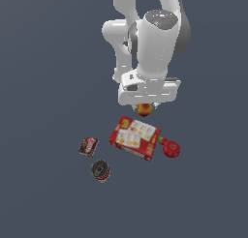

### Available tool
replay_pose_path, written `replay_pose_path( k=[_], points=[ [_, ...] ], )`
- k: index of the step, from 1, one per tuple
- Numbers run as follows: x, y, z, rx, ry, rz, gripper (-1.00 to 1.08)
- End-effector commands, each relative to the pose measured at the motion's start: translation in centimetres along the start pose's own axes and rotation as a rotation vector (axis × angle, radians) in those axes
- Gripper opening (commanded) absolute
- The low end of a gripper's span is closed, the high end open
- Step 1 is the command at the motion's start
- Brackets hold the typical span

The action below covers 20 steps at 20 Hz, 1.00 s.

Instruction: Pick up a designated object from a clutter of objects.

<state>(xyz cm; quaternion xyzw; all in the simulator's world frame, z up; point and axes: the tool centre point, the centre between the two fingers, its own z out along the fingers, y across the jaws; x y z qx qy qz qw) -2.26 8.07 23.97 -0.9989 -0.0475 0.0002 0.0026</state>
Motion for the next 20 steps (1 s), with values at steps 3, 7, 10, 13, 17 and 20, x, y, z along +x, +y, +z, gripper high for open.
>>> replay_pose_path(
  k=[3,7,10,13,17,20],
  points=[
    [1.3,3.8,-4.4,0.0,0.0,0.0,-1.0],
    [2.5,7.0,-8.0,-0.001,0.0,0.0,-1.0],
    [3.4,9.1,-10.4,-0.002,0.0,0.001,-1.0],
    [4.1,11.0,-12.5,-0.003,0.0,0.001,-1.0],
    [5.1,13.2,-15.0,-0.004,0.0,0.002,-1.0],
    [5.7,14.4,-16.5,-0.005,0.0,0.002,-1.0]
  ],
)
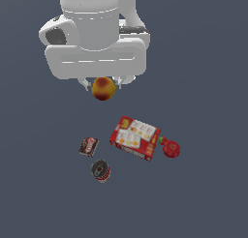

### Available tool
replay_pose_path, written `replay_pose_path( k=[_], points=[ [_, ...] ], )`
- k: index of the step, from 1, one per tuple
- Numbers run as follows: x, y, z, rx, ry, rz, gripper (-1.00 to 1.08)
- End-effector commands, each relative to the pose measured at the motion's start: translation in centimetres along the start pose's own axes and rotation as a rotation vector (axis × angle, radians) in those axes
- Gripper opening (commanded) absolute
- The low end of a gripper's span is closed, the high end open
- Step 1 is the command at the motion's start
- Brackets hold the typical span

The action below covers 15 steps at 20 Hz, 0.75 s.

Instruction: Pick up a designated object from a clutter of objects.

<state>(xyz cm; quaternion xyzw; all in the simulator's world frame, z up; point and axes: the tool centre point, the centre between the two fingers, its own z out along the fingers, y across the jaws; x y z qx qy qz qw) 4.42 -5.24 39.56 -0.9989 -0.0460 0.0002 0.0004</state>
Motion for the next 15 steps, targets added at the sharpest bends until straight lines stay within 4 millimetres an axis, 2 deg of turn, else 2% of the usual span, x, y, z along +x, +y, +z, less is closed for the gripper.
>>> replay_pose_path(
  k=[1,8,15],
  points=[
    [0.5,1.0,-1.2,0.0,0.0,-0.001,-1.0],
    [1.3,2.6,-3.1,-0.001,0.0,-0.001,-1.0],
    [1.6,3.1,-3.6,-0.001,0.0,-0.001,-1.0]
  ],
)
